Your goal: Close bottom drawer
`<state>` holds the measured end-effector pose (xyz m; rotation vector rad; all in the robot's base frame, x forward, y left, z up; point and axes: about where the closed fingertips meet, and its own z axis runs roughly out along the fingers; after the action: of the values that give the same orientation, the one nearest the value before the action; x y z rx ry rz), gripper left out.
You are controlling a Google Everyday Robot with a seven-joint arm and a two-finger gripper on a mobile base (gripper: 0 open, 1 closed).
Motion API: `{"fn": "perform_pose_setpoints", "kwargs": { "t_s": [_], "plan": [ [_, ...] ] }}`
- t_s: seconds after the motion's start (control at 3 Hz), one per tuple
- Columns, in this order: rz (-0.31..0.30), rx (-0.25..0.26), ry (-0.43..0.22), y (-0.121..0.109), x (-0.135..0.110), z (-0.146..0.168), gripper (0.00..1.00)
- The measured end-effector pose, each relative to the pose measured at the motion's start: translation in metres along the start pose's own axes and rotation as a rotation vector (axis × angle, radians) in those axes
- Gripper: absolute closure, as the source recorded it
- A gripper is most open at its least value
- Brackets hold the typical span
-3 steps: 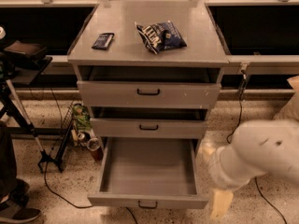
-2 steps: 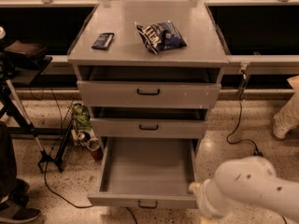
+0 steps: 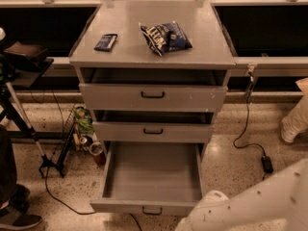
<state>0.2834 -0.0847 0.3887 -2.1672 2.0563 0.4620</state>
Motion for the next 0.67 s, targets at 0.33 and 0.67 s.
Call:
{"fn": "perform_pose_setpoints", "kwargs": {
  "t_s": [0.33,0.67],
  "plan": [
    [0.025,0.059,-0.055,-0.055,-0.013,0.044,0.89],
    [0.147,0.102,-0.084,-0.111,-0.010,0.083,1.00]
  ]
}}
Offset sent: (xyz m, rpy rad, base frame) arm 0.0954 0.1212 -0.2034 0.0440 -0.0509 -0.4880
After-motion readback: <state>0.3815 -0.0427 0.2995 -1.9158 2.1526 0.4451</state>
